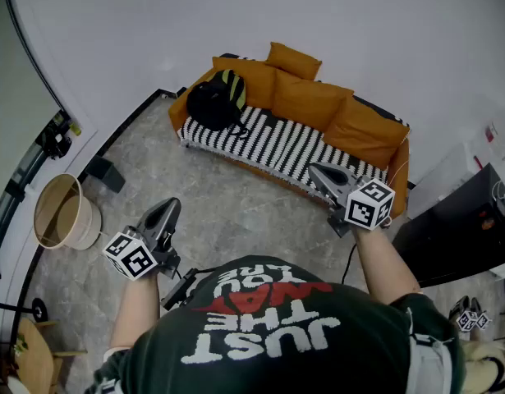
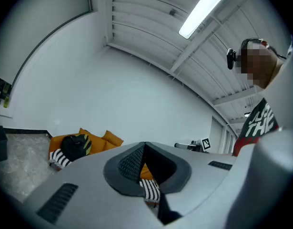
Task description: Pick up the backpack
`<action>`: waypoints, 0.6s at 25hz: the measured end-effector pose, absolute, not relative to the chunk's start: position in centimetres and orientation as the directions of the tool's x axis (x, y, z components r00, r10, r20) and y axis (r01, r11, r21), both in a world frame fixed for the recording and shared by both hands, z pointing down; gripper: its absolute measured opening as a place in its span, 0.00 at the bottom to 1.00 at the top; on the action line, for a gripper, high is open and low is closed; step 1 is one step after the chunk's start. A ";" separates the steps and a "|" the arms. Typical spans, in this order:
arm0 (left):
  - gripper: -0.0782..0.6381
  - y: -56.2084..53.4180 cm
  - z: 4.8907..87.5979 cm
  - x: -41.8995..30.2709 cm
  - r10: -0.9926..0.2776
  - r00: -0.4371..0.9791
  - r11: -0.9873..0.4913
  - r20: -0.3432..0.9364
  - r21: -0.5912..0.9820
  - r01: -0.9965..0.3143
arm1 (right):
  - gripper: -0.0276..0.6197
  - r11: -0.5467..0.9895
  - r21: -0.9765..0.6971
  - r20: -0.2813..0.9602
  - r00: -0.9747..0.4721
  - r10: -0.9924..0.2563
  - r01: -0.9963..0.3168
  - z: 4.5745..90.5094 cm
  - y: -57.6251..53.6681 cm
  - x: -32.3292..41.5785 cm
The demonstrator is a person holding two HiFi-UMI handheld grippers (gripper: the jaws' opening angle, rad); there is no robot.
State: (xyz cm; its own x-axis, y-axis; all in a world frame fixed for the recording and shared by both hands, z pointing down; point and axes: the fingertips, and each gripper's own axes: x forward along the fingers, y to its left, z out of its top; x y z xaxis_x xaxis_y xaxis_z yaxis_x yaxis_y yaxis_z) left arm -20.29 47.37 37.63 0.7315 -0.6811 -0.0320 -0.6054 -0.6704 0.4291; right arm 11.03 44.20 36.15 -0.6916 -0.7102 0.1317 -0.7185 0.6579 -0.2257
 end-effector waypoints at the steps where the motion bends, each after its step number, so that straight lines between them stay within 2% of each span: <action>1: 0.12 47.3 37.6 -20.3 -0.679 0.733 -0.673 -0.033 0.426 -0.605 | 0.08 0.658 -0.225 0.133 -0.691 -0.710 -0.719 36.2 44.2 11.0; 15: 0.12 46.6 36.9 -19.1 -0.662 0.748 -0.693 -0.034 0.406 -0.595 | 0.09 0.656 -0.220 0.131 -0.689 -0.713 -0.722 35.7 43.6 12.0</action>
State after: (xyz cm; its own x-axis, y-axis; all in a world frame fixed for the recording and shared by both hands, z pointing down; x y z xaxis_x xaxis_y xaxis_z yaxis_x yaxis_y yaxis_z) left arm -19.05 46.59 36.93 0.7485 -0.6623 -0.0337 -0.5952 -0.6933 0.4063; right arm 11.95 43.60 35.69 -0.6886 -0.7132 0.1311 -0.7216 0.6564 -0.2200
